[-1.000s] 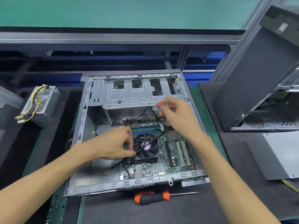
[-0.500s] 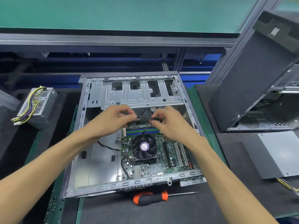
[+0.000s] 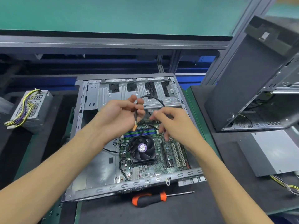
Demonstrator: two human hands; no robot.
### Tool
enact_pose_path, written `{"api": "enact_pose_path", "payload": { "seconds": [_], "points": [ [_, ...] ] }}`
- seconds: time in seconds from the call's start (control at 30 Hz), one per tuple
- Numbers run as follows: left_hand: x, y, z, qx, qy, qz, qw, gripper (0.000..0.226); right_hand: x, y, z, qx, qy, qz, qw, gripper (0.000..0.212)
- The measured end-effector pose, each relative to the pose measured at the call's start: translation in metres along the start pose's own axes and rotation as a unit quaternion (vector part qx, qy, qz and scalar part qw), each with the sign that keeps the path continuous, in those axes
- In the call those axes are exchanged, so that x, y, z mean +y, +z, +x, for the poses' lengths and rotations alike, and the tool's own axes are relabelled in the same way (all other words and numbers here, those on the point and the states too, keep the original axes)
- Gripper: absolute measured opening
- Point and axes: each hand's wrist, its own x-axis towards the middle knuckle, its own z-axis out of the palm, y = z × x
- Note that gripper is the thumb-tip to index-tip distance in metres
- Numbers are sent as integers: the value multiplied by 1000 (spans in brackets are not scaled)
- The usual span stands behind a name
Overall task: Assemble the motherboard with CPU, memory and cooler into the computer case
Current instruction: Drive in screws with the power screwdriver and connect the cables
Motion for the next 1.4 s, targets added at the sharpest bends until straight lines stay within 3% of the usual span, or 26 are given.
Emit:
{"api": "enact_pose_path", "payload": {
  "seconds": [0.1,0.23,0.33,0.47,0.53,0.57,0.7,0.73,0.77,0.93,1.13,1.4],
  "points": [
    [-9,10,4,-25,7,-30,999,29,-13,6,-16,-101,48,157,981,23],
    [-18,20,8,-43,21,5,999,29,-17,7,-22,-118,87,227,963,15],
    [-17,23,9,-54,58,108,991,29,-14,2,-24,-110,107,276,949,6],
    [-6,19,6,-18,117,280,953,23,-12,-8,-24,-99,126,344,925,24],
    [-4,17,3,5,154,426,891,16,-11,-10,-24,-92,137,360,918,25],
    [-4,16,1,14,183,511,840,14,-10,-10,-24,-89,139,362,918,26],
    [-10,14,-4,29,311,762,567,15,-5,-8,-27,-72,139,354,922,45],
    [-12,14,-8,24,337,777,532,14,-4,-8,-27,-71,137,351,923,47],
    [-12,14,-10,0,356,777,520,13,-3,-8,-27,-72,134,350,924,44],
    [-7,10,-18,-116,324,753,561,22,-4,-9,-27,-81,116,360,922,28],
    [-1,-4,-16,-132,321,657,669,16,-6,-12,-29,-95,83,424,897,20],
    [-6,-10,-16,-118,307,608,722,26,-9,-17,-29,-130,51,429,892,23]
  ]
}}
